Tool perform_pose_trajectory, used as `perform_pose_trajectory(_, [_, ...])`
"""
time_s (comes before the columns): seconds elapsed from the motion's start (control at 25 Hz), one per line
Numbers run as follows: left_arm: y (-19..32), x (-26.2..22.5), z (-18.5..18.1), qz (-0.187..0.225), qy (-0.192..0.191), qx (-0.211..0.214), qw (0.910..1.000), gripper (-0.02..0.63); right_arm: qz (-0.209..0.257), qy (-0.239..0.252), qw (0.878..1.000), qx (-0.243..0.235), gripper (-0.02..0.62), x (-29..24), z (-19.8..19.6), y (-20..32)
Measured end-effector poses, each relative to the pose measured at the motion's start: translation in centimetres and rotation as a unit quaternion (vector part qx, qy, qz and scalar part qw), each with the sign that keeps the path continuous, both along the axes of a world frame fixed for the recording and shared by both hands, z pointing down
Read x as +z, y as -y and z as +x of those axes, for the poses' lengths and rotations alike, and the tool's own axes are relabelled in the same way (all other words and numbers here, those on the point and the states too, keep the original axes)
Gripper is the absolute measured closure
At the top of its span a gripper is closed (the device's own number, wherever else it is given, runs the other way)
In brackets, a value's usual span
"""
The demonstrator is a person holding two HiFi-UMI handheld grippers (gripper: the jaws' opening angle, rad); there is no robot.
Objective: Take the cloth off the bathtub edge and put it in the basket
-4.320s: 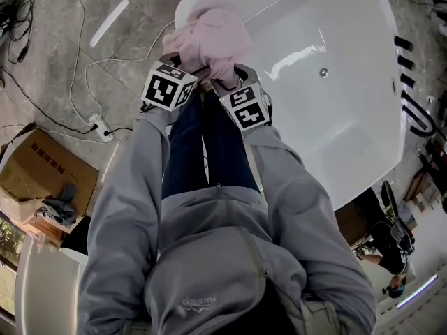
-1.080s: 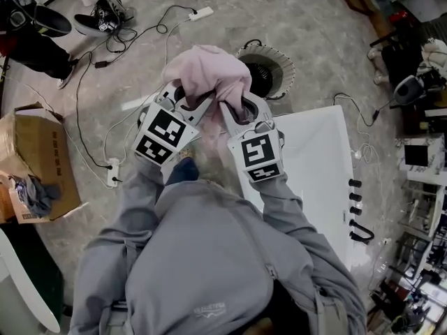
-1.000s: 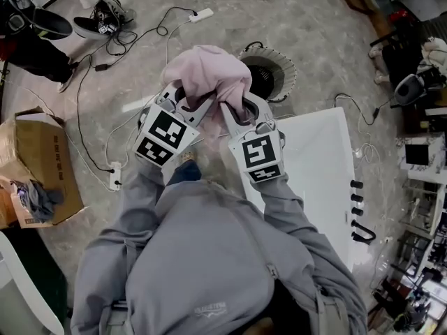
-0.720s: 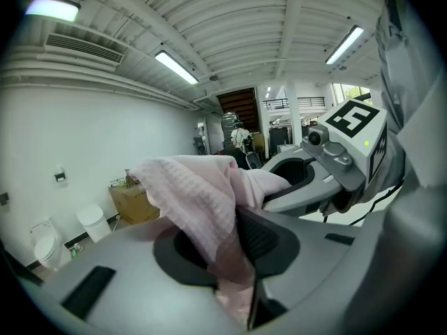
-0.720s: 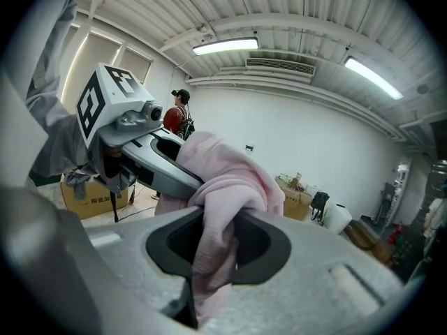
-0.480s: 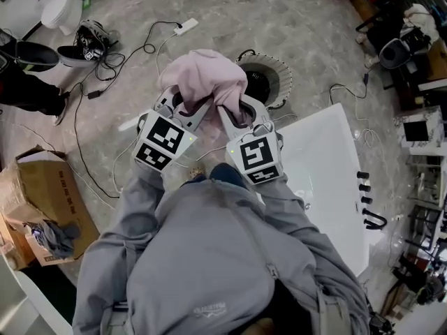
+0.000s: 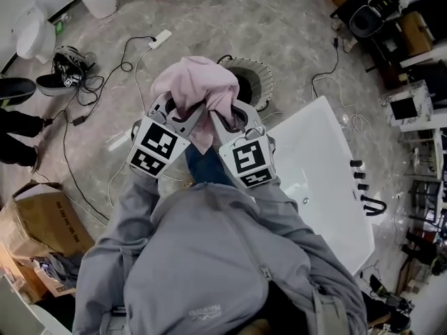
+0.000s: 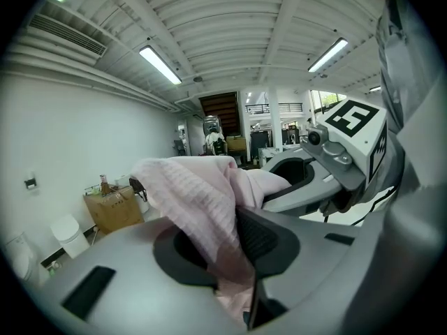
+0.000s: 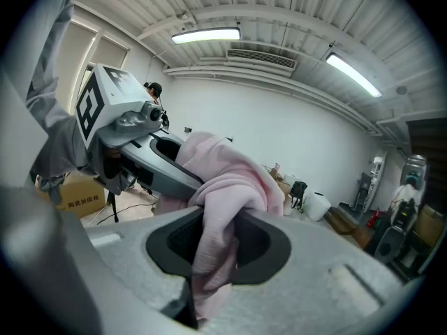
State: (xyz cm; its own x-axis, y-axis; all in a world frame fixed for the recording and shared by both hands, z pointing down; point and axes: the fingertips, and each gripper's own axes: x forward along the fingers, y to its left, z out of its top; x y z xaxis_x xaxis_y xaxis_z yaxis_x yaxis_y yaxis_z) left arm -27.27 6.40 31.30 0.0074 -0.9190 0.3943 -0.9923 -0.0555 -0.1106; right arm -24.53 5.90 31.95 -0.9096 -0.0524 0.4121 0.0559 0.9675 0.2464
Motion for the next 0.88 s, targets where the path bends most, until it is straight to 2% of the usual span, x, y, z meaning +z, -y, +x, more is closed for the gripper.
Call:
perform_pose_trajectory(0.4, [8.5,0.5,-2.0,-0.001,0.014,0.064,0.9978,0.522,-0.003,0.017,0.998,0.066,0.512,0.6,-1.9,8.2])
perform_pose_trajectory(0.88, [23.1,1.4,-5.5,-0.003,0.009,0.133,0.9911,0.522,0.002,0.016,0.993,0.121,0.512,1.4,-5.5,22.3])
